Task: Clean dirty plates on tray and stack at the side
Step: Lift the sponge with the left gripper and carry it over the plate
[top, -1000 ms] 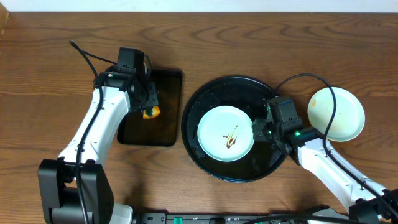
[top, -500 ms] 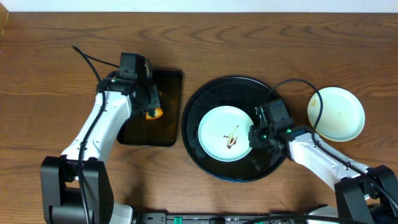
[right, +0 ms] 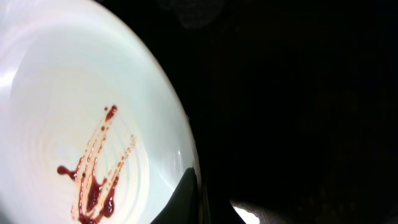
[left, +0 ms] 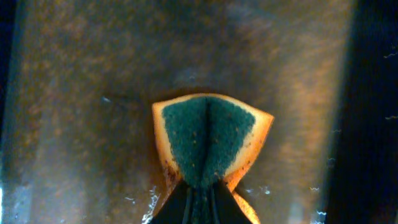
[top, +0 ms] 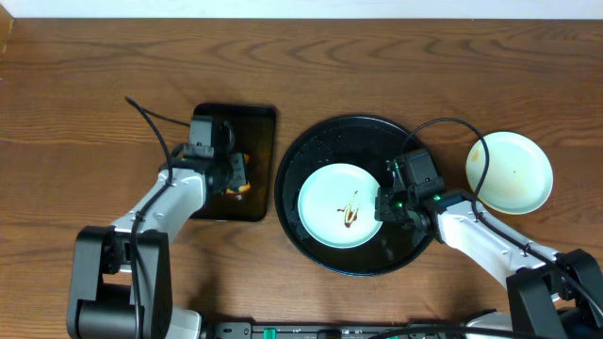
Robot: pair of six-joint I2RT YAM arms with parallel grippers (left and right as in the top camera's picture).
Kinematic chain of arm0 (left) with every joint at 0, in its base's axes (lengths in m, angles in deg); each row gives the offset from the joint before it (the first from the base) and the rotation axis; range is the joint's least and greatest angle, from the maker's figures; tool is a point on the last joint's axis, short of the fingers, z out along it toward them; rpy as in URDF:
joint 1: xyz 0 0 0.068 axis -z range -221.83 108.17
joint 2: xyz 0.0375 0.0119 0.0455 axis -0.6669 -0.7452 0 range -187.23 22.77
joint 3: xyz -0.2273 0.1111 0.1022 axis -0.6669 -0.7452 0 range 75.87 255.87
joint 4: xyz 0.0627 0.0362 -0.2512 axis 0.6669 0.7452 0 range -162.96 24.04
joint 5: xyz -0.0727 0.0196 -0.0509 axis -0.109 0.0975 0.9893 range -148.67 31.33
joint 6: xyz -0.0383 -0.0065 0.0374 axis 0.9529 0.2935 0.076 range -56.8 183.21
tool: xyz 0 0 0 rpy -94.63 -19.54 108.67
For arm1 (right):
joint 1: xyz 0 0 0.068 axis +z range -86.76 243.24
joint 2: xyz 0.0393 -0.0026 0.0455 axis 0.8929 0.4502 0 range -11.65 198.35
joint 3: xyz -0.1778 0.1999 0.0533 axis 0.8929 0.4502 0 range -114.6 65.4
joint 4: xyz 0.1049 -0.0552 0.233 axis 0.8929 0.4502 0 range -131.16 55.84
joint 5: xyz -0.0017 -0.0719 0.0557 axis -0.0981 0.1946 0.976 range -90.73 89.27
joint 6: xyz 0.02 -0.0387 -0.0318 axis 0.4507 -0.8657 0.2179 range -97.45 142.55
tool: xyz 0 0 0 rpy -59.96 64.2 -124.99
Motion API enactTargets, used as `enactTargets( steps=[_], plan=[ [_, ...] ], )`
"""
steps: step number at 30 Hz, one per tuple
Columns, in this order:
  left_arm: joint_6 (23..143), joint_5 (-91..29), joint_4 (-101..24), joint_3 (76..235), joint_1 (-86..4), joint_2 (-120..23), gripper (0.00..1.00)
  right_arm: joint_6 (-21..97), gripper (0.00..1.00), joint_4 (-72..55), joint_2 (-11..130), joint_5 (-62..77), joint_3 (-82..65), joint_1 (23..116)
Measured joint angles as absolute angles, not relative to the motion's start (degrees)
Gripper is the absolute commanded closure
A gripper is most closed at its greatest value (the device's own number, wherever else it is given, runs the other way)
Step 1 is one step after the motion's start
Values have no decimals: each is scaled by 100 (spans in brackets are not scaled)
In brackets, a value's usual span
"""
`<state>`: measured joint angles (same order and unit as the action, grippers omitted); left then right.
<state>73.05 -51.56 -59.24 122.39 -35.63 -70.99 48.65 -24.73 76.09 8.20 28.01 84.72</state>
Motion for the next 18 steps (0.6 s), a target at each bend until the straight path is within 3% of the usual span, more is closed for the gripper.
enactTargets(
  steps=[5, 10, 14, 18],
  plan=[
    [7517, -5291, -5992, 12191, -3563, -7099, 93, 5053, 99, -2668, 7614, 536, 2803, 8461],
    [7132, -4402, -5979, 12185, -3600, -7099, 92, 5145, 99, -2790, 7646, 372, 2805, 8433],
    [7482, -5040, -5898, 12182, -3552, -7099, 89, 5169, 99, -2779, 7646, 372, 2805, 8433],
    [8129, -5711, -5841, 12182, -3541, -7099, 93, 5174, 99, -2775, 7646, 374, 2805, 8433]
  ],
)
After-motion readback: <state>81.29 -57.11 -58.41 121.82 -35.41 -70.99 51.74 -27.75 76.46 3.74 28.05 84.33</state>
